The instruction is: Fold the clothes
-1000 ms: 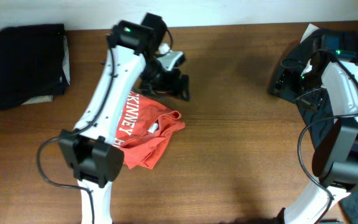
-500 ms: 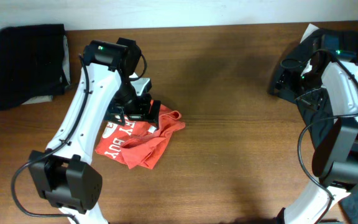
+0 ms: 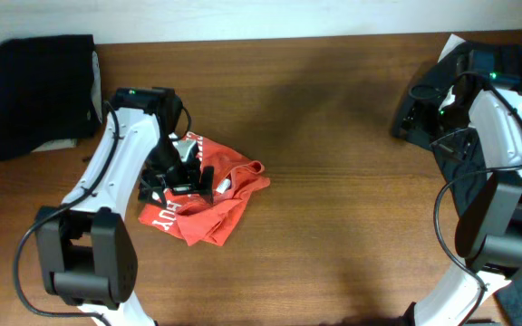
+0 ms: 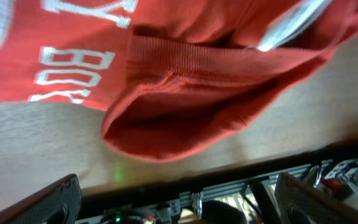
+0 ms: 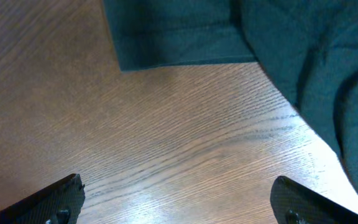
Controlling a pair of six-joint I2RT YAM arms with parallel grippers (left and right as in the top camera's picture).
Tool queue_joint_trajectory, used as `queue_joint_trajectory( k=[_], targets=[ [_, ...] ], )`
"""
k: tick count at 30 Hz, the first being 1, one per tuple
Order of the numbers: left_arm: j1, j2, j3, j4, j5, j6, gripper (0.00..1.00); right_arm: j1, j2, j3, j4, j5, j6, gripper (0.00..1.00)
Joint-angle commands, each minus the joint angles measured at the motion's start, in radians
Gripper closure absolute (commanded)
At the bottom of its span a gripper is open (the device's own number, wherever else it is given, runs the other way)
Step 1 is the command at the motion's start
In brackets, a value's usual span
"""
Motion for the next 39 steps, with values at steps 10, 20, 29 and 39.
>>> queue_joint_trajectory(
  k=[10, 20, 29, 39],
  targets=[
    [-0.043, -0.013, -0.189, 0.188, 0.079, 0.0, 0.83, -0.006, -0.004, 0.008, -0.002, 0.009, 0.001, 0.01],
    [-0.34, -0.013, -0.189, 0.09, 0.171, -0.073, 0.69, -0.006, -0.004, 0.008, -0.002, 0.009, 0.001, 0.01],
    [-0.27, 0.013, 0.035, 0.176, -0.103, -0.1, 0.52, -0.006, -0.004, 0.008, -0.002, 0.009, 0.001, 0.01],
    [-0.372, 0.275, 0.02, 0.307, -0.029, -0.091, 0.7, -0.006, -0.004, 0.008, -0.002, 0.009, 0.001, 0.01]
  ],
)
